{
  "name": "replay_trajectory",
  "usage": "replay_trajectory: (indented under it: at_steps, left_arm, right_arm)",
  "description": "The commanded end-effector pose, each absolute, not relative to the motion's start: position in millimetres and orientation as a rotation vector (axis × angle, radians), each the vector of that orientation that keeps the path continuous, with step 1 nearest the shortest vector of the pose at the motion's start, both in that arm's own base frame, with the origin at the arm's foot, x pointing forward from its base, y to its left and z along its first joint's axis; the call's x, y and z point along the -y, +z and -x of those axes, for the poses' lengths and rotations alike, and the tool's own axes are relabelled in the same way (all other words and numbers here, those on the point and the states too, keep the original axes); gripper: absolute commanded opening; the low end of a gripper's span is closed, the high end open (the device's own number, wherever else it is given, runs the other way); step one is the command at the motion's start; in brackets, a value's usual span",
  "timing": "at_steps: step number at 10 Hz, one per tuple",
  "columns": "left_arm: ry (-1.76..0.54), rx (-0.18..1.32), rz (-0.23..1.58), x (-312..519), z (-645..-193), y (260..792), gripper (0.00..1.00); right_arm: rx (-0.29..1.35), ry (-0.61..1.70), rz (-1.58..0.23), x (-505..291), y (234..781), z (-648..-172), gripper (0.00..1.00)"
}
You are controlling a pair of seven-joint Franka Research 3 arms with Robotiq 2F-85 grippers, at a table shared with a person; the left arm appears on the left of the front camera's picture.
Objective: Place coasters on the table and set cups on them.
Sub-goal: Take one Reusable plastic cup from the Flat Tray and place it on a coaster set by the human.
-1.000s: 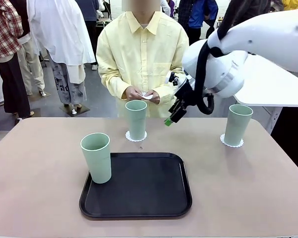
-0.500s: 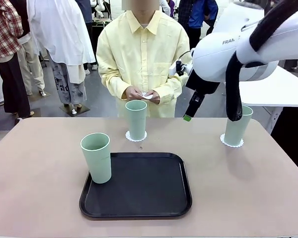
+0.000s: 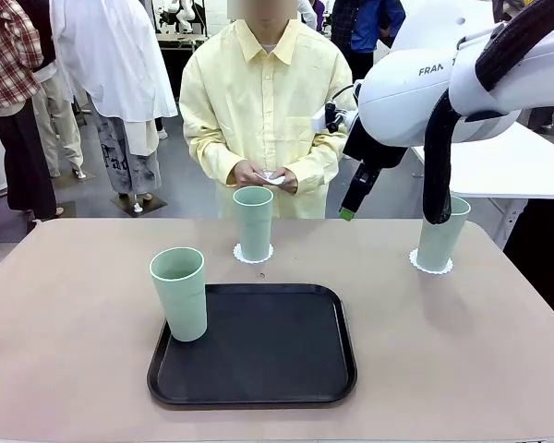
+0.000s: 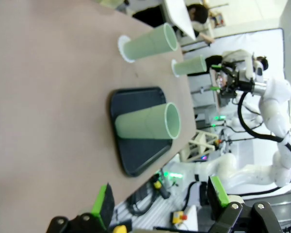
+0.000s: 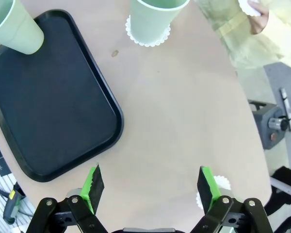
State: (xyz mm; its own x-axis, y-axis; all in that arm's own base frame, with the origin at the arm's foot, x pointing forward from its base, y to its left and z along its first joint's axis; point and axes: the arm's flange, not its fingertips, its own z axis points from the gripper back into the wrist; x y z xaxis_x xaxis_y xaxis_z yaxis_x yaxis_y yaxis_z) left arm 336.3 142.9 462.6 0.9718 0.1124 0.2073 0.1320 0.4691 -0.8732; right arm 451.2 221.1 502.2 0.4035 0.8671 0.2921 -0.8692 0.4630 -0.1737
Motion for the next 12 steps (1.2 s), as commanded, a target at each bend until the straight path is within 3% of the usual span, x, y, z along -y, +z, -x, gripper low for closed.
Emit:
replay_trajectory:
  at_steps: [1,12]
  left_arm:
    - [-0.027,0.265,1.096,-144.2,-335.7,463.1,1.00]
    - [-0.027,0.265,1.096,-144.2,-335.7,463.1,1.00]
  right_arm:
    - [0.370,1.119,-0.005,-219.1,499.6,-452.3,1.00]
    - [0.364,1.098,-0.008,-221.3,501.6,-451.4,1.00]
